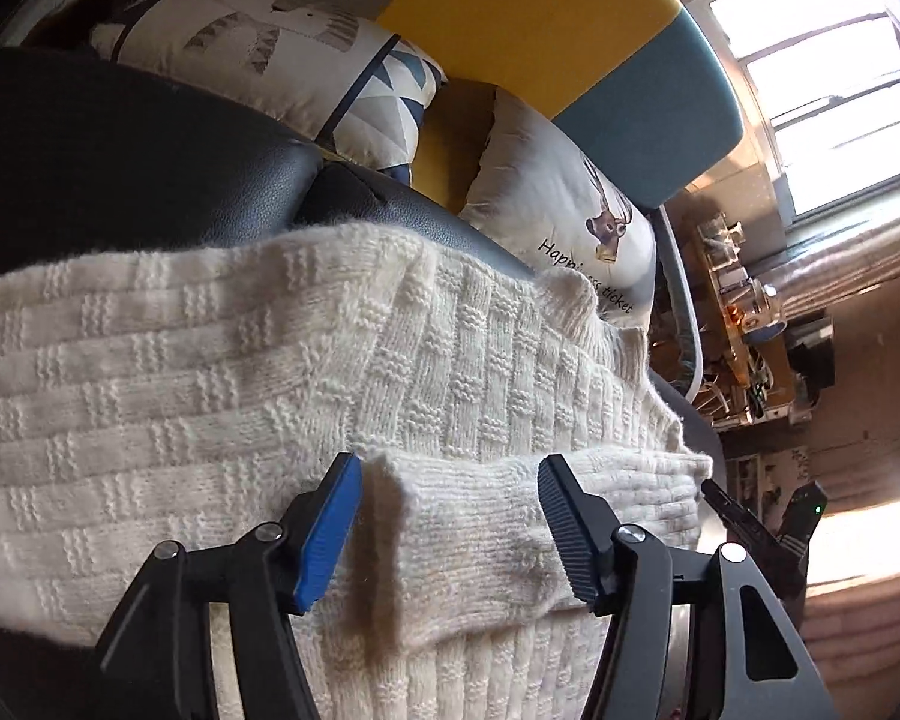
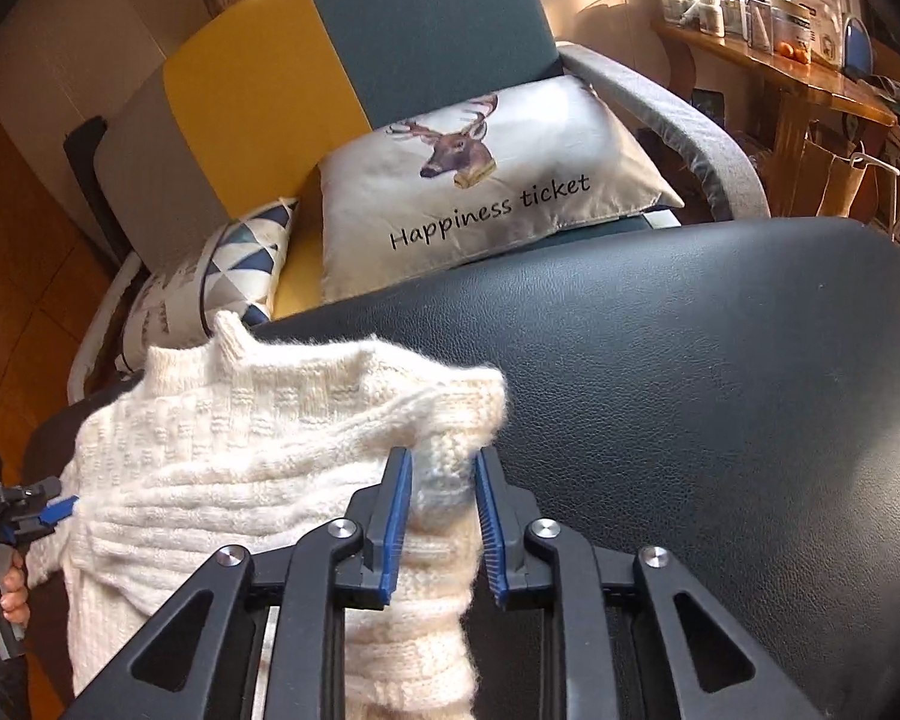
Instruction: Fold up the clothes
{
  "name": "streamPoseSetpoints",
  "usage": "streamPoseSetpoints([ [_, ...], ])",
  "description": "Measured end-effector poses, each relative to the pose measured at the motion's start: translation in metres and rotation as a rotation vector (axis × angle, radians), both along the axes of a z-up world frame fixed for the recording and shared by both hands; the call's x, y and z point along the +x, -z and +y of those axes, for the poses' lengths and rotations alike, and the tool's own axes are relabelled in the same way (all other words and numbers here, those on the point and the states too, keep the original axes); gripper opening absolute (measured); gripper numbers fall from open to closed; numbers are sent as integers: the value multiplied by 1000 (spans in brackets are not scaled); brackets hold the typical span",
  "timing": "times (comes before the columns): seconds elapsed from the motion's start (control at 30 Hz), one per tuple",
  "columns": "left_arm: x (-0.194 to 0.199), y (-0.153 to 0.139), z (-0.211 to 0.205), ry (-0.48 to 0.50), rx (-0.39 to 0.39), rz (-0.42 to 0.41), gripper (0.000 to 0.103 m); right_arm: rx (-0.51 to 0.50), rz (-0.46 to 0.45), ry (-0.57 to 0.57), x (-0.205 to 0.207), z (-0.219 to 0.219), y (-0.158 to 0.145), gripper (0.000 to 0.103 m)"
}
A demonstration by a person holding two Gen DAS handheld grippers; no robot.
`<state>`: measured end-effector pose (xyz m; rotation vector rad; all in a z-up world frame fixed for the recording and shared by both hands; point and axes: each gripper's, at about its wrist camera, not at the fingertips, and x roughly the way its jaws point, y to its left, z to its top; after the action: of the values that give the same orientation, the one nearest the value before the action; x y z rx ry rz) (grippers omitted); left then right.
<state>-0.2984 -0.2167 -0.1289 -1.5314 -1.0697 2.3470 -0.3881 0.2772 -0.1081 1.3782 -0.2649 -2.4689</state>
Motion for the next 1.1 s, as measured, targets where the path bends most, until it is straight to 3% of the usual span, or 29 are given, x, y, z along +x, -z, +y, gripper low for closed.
streamPoseSetpoints([
  [0.07, -4, 5, 5, 1, -26, -20, 42, 3, 24, 17, 6, 5, -9, 23],
  [0.13, -7, 9, 14, 17, -75, -31, 14, 1, 45, 22, 13, 9, -18, 25],
  [0.23, -8, 7, 25, 13, -133, -10, 8, 2, 68, -2, 27, 10, -28, 25],
  [0.37, -1, -38, 21, -79, -147, 195, 8, -26, 78, -88, 50, 5, -34, 25],
  [0.43, -7, -52, 22, -81, -198, 230, 8, -55, 23, -106, 57, 3, -23, 25],
  [0.47, -11, -50, 23, -74, -225, 219, 8, -69, -4, -103, 60, 4, -16, 25],
  [0.6, -25, -21, 26, -32, -327, 100, 8, -372, -120, 27, 66, 35, 15, 25],
  [0.77, -20, 3, 18, -38, -345, 26, 9, -691, -196, 146, 79, 57, 41, 35],
  [0.87, -17, -6, 16, -75, -386, 19, 13, -794, -224, 179, 85, 49, 49, 48],
  [1.0, -2, -33, 23, -150, -538, 72, 18, -856, -258, 262, 84, 33, 60, 82],
  [1.1, 9, -44, 36, -143, -581, 152, 28, -863, -250, 345, 80, 25, 65, 84],
])
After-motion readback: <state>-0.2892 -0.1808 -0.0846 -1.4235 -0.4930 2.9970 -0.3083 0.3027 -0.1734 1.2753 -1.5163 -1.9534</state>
